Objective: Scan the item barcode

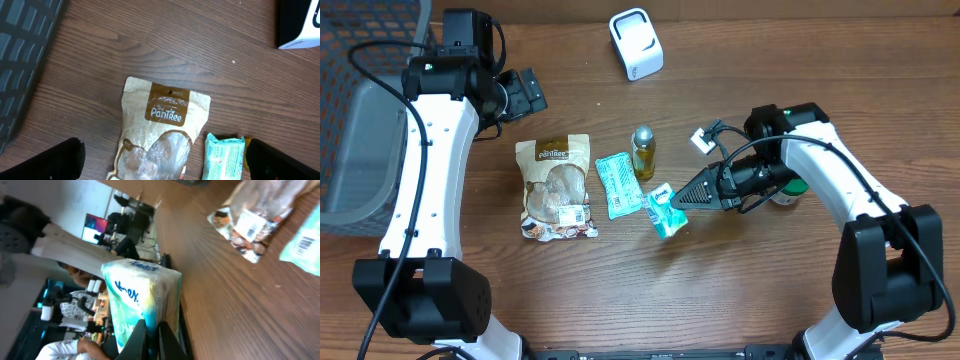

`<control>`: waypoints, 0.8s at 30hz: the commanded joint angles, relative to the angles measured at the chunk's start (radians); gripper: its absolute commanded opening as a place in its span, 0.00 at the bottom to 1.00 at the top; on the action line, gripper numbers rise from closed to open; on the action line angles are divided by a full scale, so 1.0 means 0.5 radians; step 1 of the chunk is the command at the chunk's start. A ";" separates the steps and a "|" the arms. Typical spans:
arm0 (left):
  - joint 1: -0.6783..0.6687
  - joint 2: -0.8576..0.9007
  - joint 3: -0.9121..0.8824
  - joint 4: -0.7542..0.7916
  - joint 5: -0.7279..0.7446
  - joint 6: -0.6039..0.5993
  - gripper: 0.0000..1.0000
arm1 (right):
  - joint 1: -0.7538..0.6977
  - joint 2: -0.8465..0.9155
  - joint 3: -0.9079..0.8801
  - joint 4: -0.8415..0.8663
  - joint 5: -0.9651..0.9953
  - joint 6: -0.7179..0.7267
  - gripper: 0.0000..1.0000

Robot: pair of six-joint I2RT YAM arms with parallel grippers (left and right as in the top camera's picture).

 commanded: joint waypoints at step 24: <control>-0.002 -0.022 0.037 0.002 0.002 0.025 1.00 | -0.005 -0.037 -0.359 1.087 1.429 1.946 0.04</control>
